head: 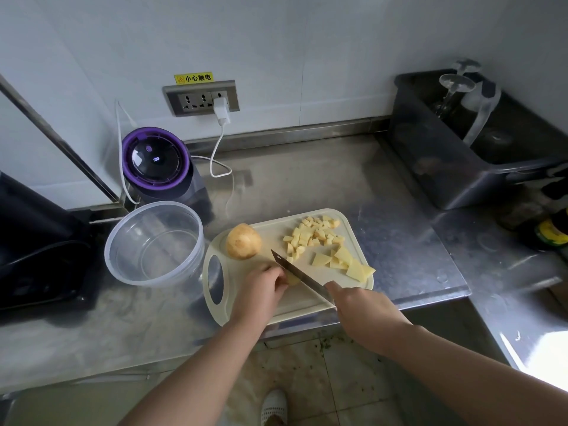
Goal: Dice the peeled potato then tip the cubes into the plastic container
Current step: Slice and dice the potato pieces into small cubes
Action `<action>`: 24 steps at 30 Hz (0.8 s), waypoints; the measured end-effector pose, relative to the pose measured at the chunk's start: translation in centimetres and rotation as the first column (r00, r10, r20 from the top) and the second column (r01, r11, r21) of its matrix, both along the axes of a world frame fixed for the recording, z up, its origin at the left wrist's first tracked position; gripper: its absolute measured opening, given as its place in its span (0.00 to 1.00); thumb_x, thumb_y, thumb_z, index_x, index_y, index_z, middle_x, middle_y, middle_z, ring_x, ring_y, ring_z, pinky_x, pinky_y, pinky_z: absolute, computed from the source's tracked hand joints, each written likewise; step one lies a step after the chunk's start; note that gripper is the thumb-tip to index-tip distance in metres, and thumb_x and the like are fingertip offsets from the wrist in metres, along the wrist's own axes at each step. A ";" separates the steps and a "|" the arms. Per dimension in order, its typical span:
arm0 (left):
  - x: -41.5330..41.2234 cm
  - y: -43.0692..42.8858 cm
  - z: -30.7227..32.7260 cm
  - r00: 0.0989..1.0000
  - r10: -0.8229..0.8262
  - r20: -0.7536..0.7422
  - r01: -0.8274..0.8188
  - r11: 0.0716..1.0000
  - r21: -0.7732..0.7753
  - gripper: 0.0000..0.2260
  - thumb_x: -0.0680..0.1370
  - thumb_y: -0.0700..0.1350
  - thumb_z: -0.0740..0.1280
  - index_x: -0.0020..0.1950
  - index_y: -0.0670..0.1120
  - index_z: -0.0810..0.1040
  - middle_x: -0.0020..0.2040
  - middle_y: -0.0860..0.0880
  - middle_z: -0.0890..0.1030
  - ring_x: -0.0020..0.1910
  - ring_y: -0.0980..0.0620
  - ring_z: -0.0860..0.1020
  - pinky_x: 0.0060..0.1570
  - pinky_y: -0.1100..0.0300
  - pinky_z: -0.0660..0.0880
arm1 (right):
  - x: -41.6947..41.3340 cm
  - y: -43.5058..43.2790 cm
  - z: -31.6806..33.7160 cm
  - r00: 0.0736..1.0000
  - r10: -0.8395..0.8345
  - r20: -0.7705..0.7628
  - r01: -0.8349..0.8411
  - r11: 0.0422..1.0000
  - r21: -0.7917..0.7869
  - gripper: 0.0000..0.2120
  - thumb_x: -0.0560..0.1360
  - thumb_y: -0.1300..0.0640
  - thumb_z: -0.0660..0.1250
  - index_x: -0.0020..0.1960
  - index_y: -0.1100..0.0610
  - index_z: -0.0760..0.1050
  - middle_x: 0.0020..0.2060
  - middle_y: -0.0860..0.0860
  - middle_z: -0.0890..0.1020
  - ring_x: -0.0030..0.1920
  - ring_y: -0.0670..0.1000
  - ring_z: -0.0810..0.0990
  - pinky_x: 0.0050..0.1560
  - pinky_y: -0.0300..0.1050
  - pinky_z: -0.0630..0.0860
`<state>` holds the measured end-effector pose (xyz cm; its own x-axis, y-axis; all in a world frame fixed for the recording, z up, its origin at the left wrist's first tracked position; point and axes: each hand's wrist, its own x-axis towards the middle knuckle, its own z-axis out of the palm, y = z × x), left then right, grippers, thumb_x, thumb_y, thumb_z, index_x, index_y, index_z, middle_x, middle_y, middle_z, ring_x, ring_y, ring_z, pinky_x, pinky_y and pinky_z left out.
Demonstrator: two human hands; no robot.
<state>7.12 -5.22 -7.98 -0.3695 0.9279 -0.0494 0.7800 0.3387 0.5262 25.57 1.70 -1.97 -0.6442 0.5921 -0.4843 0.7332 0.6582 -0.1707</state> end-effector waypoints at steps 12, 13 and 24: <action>0.1 -0.1 -0.2 0.998 -0.005 -0.061 0.008 0.999 0.040 0.08 0.78 0.46 0.67 0.54 0.46 0.82 0.53 0.50 0.81 0.50 0.53 0.79 0.51 0.65 0.72 | -0.2 -0.9 1.7 1.000 -0.029 -0.004 0.029 0.999 -0.021 0.21 0.78 0.66 0.58 0.67 0.51 0.61 0.45 0.52 0.79 0.42 0.51 0.81 0.45 0.48 0.82; 0.1 -0.1 -0.2 0.998 -0.006 -0.063 0.009 0.999 0.040 0.09 0.78 0.47 0.67 0.55 0.47 0.82 0.54 0.50 0.81 0.51 0.53 0.79 0.51 0.65 0.72 | -0.2 -1.0 1.7 1.000 -0.021 0.001 0.021 1.000 -0.022 0.21 0.78 0.67 0.59 0.67 0.51 0.61 0.45 0.52 0.79 0.42 0.51 0.81 0.45 0.48 0.82; -0.1 -0.1 -0.7 0.995 -0.038 -0.096 0.044 0.997 0.058 0.09 0.78 0.48 0.67 0.56 0.48 0.82 0.55 0.51 0.81 0.51 0.52 0.79 0.50 0.63 0.75 | -0.3 -1.3 2.3 0.999 0.042 -0.004 -0.042 0.999 0.011 0.25 0.79 0.67 0.59 0.72 0.52 0.59 0.45 0.51 0.79 0.41 0.50 0.80 0.41 0.43 0.78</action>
<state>6.97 -5.34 -8.68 -0.3318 0.9425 0.0406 0.8399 0.2756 0.4675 25.29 0.41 0.31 -0.6709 0.5695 -0.4749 0.7039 0.6905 -0.1663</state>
